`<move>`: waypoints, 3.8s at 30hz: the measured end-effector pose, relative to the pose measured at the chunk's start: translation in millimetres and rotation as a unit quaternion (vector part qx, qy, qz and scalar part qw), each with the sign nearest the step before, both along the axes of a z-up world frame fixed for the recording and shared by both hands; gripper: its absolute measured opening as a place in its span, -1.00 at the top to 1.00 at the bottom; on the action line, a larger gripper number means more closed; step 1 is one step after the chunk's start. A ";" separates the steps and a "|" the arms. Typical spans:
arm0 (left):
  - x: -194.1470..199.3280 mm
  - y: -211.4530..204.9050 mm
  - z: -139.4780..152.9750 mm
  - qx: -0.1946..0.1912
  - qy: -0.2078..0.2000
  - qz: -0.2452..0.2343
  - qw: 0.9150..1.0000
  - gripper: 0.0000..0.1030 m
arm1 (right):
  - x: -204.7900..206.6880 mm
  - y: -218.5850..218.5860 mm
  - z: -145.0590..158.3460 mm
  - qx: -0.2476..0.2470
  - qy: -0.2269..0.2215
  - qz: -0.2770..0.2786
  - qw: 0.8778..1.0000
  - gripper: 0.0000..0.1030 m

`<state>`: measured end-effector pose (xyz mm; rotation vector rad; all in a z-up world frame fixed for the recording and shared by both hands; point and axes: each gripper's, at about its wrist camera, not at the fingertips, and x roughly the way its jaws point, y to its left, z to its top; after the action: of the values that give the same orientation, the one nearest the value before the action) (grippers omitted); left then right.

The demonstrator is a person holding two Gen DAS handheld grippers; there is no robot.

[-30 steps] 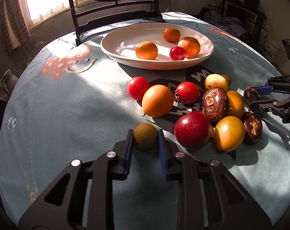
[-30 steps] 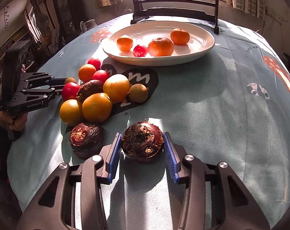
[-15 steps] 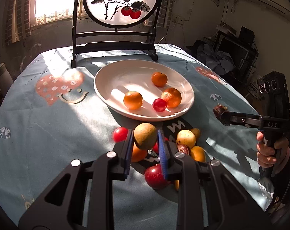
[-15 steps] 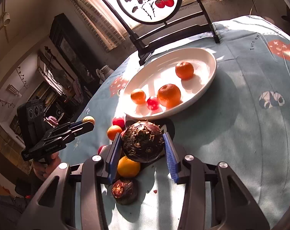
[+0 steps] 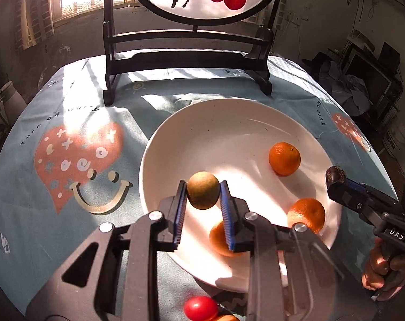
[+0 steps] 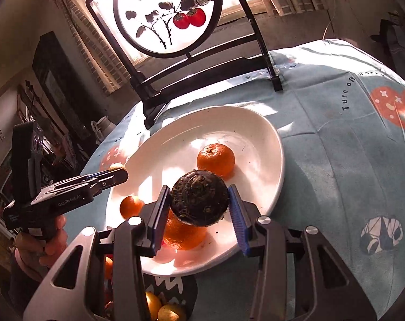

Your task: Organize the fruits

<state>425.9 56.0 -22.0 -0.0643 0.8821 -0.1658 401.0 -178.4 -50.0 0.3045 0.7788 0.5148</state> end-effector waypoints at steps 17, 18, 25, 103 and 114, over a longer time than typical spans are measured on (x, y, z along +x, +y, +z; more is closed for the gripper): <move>-145.3 21.8 22.3 0.019 -0.074 0.059 0.995 -0.96 | -108.6 18.7 23.6 -0.043 -0.023 0.169 0.984 -0.23; -156.6 25.6 15.4 0.008 -0.072 0.055 0.996 -0.96 | -122.4 19.3 20.2 -0.057 -0.030 0.185 0.981 -0.24; -185.4 48.7 -11.3 -0.007 -0.051 0.095 0.994 -0.96 | -167.0 38.8 -0.4 -0.137 -0.024 0.253 0.957 -0.25; -217.4 -51.5 -21.8 -0.026 -0.036 -0.190 0.981 0.23 | -150.2 4.8 3.6 -0.058 0.004 0.187 0.981 0.11; -150.1 -31.7 22.5 -0.117 -0.059 -0.100 0.986 0.23 | -109.2 -3.5 20.8 0.046 -0.023 0.105 0.993 0.11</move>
<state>275.8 24.3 0.6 -0.1831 0.7469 -0.4556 291.9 -182.0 -29.2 0.2969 0.7465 0.7552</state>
